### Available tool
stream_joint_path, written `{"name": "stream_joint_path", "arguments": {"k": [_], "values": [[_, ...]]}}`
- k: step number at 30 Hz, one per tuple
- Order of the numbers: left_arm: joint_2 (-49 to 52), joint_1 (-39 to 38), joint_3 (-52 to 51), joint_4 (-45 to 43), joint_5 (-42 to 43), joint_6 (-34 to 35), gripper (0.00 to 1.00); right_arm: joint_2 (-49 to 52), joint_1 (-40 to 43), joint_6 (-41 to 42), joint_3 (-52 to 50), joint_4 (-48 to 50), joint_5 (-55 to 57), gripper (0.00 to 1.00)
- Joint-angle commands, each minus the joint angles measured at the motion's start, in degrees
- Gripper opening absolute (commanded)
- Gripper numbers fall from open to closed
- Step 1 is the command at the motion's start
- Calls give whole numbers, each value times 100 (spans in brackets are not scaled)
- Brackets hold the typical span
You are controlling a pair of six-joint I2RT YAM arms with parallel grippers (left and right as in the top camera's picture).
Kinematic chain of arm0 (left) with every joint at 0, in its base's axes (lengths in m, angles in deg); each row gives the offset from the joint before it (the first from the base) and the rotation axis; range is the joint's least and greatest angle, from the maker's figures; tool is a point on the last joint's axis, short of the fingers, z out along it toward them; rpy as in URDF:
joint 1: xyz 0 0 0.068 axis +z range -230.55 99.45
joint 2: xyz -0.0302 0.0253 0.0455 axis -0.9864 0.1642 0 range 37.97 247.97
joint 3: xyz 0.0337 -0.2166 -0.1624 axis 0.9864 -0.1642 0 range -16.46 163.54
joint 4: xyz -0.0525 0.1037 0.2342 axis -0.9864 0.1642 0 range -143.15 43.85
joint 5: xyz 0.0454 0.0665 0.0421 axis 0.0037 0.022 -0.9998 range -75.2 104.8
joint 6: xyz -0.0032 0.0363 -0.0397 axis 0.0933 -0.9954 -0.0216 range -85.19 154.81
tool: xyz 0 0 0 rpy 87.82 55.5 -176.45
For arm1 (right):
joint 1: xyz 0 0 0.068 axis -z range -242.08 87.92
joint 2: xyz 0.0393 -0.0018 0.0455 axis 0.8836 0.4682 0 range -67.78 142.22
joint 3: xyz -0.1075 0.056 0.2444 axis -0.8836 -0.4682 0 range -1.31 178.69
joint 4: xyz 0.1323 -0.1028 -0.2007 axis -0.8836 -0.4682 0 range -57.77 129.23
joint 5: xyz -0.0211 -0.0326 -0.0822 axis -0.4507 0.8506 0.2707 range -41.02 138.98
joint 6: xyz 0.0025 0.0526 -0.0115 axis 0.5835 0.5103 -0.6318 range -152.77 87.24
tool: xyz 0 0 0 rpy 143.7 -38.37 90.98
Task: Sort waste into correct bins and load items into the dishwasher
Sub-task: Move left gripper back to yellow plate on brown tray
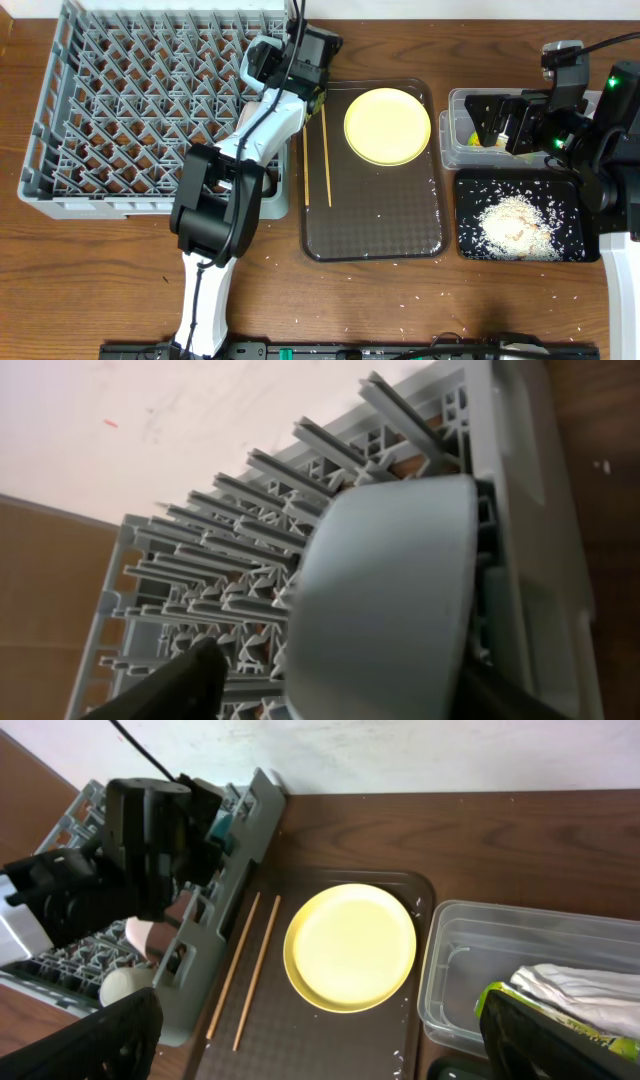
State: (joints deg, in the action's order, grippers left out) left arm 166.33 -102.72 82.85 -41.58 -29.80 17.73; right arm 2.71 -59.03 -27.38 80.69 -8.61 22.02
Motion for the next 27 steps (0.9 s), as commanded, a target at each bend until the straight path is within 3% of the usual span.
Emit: {"name": "stream_joint_path", "arguments": {"k": [1,6,10,14,18,23,27], "values": [[-120,13,2,109,588,72,68,2,26,-76,44,0,15,99],[-721,13,4,352,1268,149,73,2,26,-76,44,0,15,99],[-1290,13,4,1095,2210,809,75,2,26,-76,44,0,15,99],[-1738,13,2,2072,4201,1727,75,2,26,-74,44,0,15,99],[-1705,-9,-26,2433,5786,2741,75,2,26,-76,44,0,15,99],[-1399,-107,-315,2413,6050,4035,75,2,26,-74,44,0,15,99],[-988,-177,-352,2330,6245,4531,75,2,26,-76,44,0,17,99]]}}
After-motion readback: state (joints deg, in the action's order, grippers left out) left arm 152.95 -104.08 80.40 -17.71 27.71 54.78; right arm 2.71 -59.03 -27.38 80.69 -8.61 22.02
